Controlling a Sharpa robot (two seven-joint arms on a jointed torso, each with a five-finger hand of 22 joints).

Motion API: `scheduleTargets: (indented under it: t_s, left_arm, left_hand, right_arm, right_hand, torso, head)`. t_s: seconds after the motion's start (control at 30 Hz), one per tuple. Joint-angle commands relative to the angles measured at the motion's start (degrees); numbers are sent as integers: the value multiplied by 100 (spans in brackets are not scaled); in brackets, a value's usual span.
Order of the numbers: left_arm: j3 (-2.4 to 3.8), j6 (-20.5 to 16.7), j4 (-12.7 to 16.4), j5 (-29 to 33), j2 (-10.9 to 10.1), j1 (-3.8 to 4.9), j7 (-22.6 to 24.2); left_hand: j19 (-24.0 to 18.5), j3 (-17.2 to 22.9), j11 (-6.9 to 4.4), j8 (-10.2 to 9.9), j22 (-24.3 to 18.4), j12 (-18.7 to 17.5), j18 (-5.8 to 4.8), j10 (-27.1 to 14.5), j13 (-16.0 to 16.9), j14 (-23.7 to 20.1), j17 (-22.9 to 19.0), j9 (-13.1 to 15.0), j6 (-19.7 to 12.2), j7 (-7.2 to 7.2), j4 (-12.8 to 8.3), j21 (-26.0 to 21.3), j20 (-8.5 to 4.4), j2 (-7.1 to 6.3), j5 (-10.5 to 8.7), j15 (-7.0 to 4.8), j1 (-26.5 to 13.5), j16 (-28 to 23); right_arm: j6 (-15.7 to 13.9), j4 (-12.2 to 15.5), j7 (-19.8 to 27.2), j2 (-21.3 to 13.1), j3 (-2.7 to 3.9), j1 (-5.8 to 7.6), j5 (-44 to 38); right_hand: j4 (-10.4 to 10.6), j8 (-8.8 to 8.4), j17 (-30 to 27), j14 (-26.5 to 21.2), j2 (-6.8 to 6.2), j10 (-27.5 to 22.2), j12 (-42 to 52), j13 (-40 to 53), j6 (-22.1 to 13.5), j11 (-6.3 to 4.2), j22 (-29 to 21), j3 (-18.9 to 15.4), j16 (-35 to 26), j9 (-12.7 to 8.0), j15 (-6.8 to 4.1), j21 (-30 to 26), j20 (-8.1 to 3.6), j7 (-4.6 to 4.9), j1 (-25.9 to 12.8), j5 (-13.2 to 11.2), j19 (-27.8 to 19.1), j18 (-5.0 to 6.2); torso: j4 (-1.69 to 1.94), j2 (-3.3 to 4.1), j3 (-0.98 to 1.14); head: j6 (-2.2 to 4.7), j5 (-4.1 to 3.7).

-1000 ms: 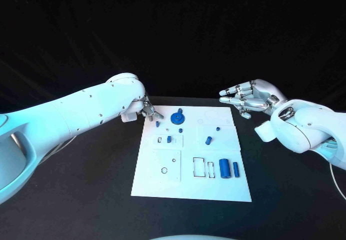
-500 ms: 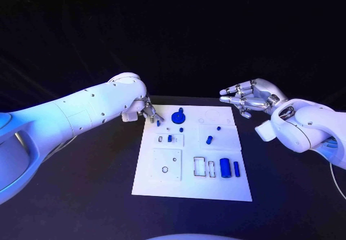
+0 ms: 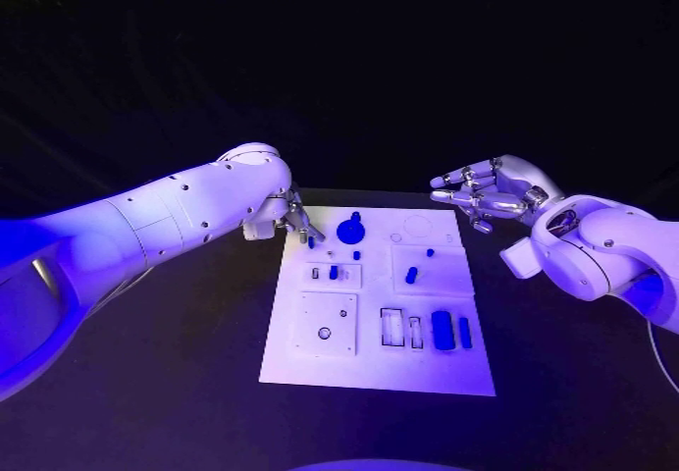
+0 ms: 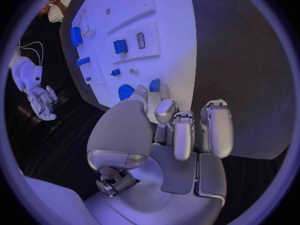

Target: Assemble the parts on the task board

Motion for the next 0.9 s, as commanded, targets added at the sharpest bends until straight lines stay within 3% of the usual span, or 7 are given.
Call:
scheduleTargets:
  t_s: [0.03,0.3,0.57,0.7,0.8,0.9]
  left_arm:
    - [2,40,-5,54,33,1,71]
    - [2,-18,-12,73,51,1,73]
    - [2,-46,-59,122,69,0,75]
    - [1,-25,-80,191,85,-3,77]
    - [1,-51,-91,283,91,-5,77]
    - [0,-110,-86,388,81,-7,87]
  left_hand:
    - [226,74,-26,35,768,-23,17,2,-11,589,1506,7,-17,-26,1,-17,-48,6,-4,-47,96,14]
    - [226,344,-37,64,773,-37,18,-7,-21,589,1506,13,-58,-37,-96,-24,-55,62,-6,-56,447,14]
    - [231,756,-58,69,789,-60,15,-18,-34,589,1506,-2,-119,-57,-197,-22,-73,247,-3,-74,812,14]
    - [232,1247,-70,48,797,-100,16,-45,-57,589,1506,-25,-203,-61,-355,-25,-94,315,-2,-94,1134,14]
    - [231,1942,-60,71,803,-153,15,-65,-93,589,1506,-21,-256,-33,-467,-33,-91,174,3,-72,1263,14]
    - [239,2914,-35,205,832,-180,13,-40,-115,589,1506,54,-287,27,-549,-20,-82,-148,21,-43,1063,14]
  right_arm:
    - [133,9,-9,14,0,-4,-76]
    - [204,-23,5,30,0,-3,-74]
    - [310,45,21,36,-2,-4,-83]
    - [350,60,25,34,-4,-5,-85]
    - [439,96,33,29,-6,-7,-51]
    - [521,131,27,36,-10,-9,-33]
  right_hand:
    - [7,-33,400,339,39,-41,-27,-4,-55,4,-6,-29,-23,-7,1,-29,-9,-1,-4,25,-32,85]
    - [5,-33,392,336,35,-46,-34,-11,-57,4,-25,-33,-28,-7,1,-40,-8,0,-2,27,-41,88]
    - [4,-34,388,335,32,-51,-42,-20,-60,5,-33,-38,-32,-7,2,-45,-7,1,-1,32,-45,90]
    - [4,-34,388,335,32,-51,-42,-20,-60,5,-33,-38,-32,-7,2,-45,-7,1,-1,32,-45,90]
    - [21,-30,381,331,55,-61,-55,-41,-63,10,-56,-48,-38,-4,7,-63,-4,5,-14,71,-57,93]
    - [24,-29,376,329,62,-63,-57,-45,-64,10,-66,-49,-42,-3,7,-70,-3,5,-13,82,-62,94]
  torso:
    - [2,-1,-2]
    - [1,1,-1]
    - [-1,2,-2]
    - [2,1,-8]
    - [2,-1,-4]
    - [-4,-3,0]
  head:
    - [-5,-4]
    - [-9,2]
    - [-16,-6]
    - [-21,-16]
    - [-28,-2]
    - [-33,-5]
